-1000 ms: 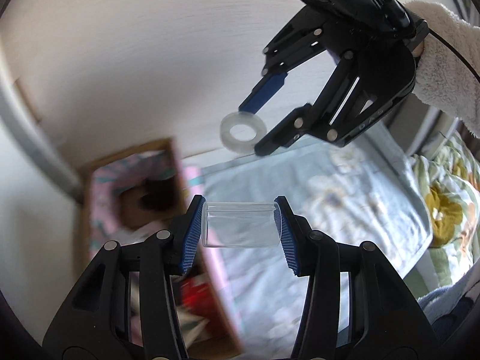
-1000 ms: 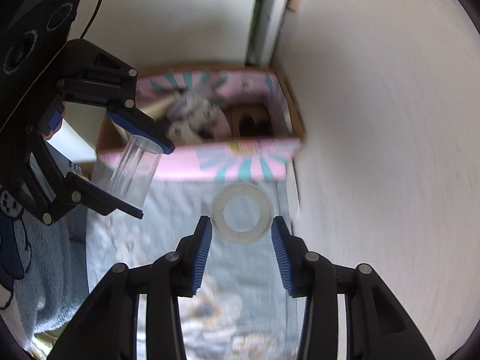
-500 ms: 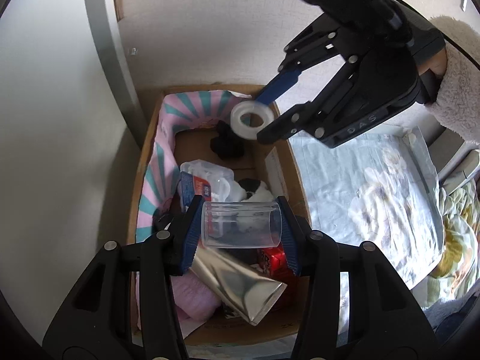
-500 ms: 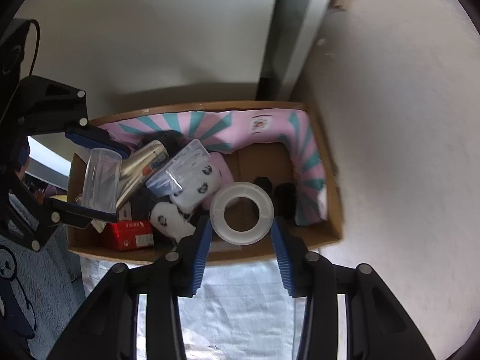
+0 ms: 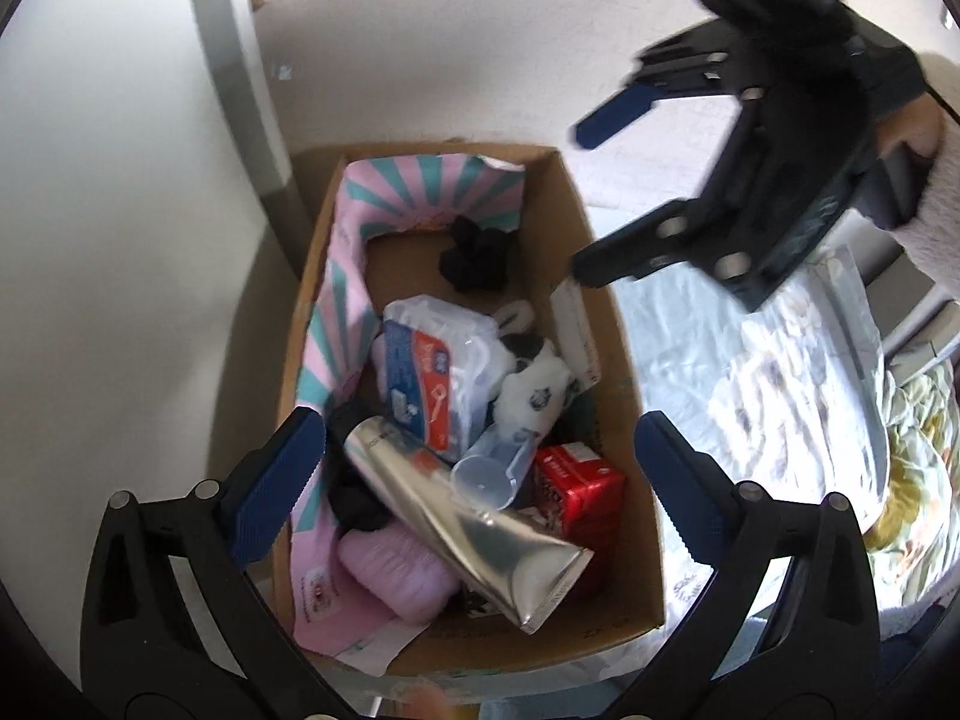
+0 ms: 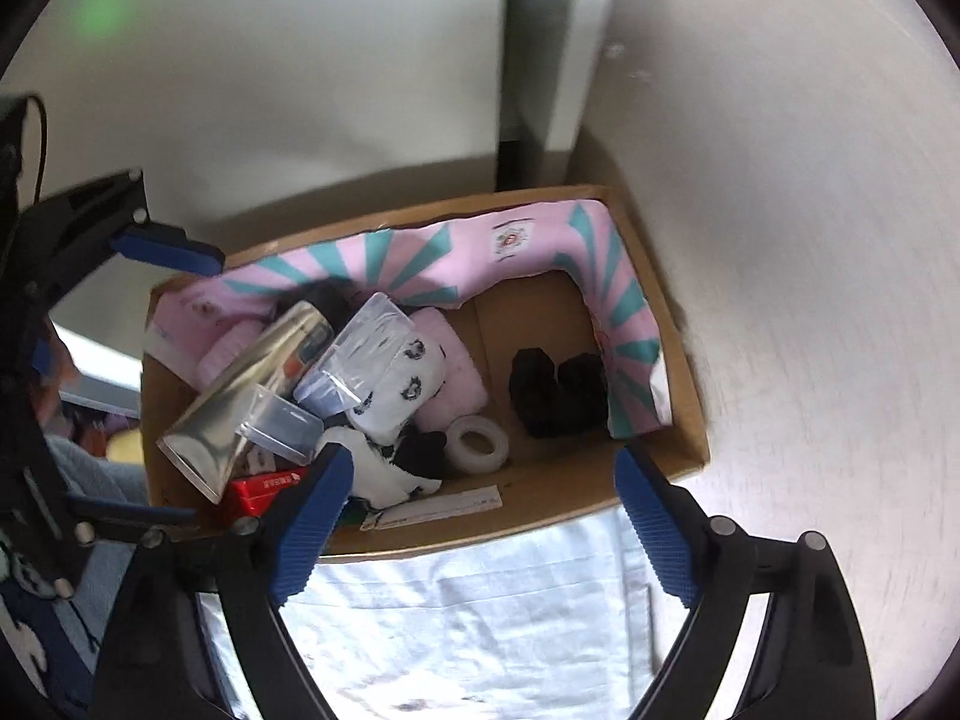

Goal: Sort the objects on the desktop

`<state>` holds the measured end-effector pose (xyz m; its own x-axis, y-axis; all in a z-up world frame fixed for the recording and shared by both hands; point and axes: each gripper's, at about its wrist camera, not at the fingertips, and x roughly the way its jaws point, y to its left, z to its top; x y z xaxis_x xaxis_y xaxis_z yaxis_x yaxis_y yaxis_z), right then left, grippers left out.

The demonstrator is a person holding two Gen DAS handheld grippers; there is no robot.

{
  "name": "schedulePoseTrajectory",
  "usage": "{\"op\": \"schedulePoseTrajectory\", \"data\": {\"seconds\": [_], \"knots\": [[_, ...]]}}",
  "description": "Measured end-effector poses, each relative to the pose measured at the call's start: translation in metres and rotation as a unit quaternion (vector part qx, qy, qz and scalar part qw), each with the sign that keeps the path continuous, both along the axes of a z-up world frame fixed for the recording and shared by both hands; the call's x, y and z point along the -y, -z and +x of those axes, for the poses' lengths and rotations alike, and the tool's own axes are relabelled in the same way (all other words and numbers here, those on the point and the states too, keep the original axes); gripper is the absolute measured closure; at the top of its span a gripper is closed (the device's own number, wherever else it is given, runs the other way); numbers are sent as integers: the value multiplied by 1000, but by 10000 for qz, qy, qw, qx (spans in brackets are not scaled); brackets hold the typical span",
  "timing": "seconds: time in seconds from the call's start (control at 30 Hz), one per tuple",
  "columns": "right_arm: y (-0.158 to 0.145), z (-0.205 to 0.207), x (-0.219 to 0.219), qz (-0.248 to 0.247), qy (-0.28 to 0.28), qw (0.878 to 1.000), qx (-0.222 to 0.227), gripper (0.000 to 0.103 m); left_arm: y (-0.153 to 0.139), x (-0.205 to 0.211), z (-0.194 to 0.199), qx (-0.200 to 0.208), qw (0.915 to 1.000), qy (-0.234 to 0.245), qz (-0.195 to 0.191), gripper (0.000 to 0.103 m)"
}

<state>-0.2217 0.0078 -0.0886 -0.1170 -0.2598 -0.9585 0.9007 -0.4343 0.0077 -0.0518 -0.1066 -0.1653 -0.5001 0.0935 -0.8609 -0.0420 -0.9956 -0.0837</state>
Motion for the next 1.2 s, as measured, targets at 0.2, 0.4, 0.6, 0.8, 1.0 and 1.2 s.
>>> {"op": "schedulePoseTrajectory", "data": {"seconds": [0.2,0.4,0.6,0.8,1.0,1.2], "knots": [[3,3,-15,-218,493,9985,70,1,0,5,3,-10,9997,-160,207,0],[0,20,-23,-201,841,9963,14,1,-21,-3,2,-197,9997,-37,-157,0],[-25,44,-52,-181,2138,9762,-304,1,-65,-22,1,-450,9979,44,-457,0],[-57,77,-105,-247,3571,9318,-603,1,-96,-31,2,-671,9976,-168,-105,0],[-85,115,-159,-262,4997,8610,-907,1,-110,-47,2,-628,9969,-423,-191,0],[-95,161,-195,-440,5726,8124,-1009,1,-132,-55,16,-935,9942,-485,-208,0]]}}
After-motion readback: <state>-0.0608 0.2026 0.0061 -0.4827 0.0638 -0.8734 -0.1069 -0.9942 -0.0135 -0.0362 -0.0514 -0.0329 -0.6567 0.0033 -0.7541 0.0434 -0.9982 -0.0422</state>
